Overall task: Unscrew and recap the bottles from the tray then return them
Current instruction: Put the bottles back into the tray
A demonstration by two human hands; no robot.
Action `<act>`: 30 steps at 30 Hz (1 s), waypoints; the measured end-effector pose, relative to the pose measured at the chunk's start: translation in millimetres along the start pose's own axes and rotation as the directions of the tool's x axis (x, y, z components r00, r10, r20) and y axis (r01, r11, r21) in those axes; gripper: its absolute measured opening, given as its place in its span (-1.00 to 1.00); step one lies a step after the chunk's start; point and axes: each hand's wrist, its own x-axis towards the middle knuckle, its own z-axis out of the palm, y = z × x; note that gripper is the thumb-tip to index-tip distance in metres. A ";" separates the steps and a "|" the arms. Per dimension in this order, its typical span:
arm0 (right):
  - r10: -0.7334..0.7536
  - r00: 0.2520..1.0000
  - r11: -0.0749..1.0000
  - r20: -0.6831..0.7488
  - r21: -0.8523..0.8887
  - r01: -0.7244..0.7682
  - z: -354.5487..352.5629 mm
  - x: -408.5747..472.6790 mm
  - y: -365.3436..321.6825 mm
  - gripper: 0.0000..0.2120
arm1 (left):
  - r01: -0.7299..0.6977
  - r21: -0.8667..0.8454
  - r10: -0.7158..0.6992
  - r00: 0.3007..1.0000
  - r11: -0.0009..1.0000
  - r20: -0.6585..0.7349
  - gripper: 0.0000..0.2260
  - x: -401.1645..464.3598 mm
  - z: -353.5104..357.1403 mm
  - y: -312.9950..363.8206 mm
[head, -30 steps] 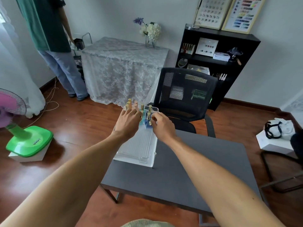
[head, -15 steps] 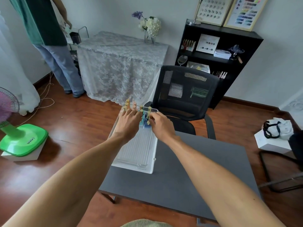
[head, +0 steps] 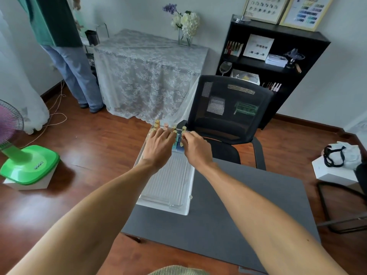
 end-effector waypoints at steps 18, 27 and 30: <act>0.388 0.915 0.853 -0.109 0.419 -0.311 9.4 -16.5 -40.7 -0.45 | 0.399 -0.271 -0.395 0.916 0.876 0.070 -0.63 -25.4 -24.3 -44.0; 0.573 0.812 0.576 0.115 0.648 -0.498 27.2 -13.2 -62.4 -0.23 | 0.677 -0.376 -0.456 0.718 0.632 0.527 -0.38 -54.4 -22.0 -59.4; 0.603 0.781 0.522 0.162 0.661 -0.539 34.4 -10.3 -59.2 -0.19 | 0.668 -0.395 -0.420 0.722 0.631 0.550 -0.45 -59.2 -24.0 -56.9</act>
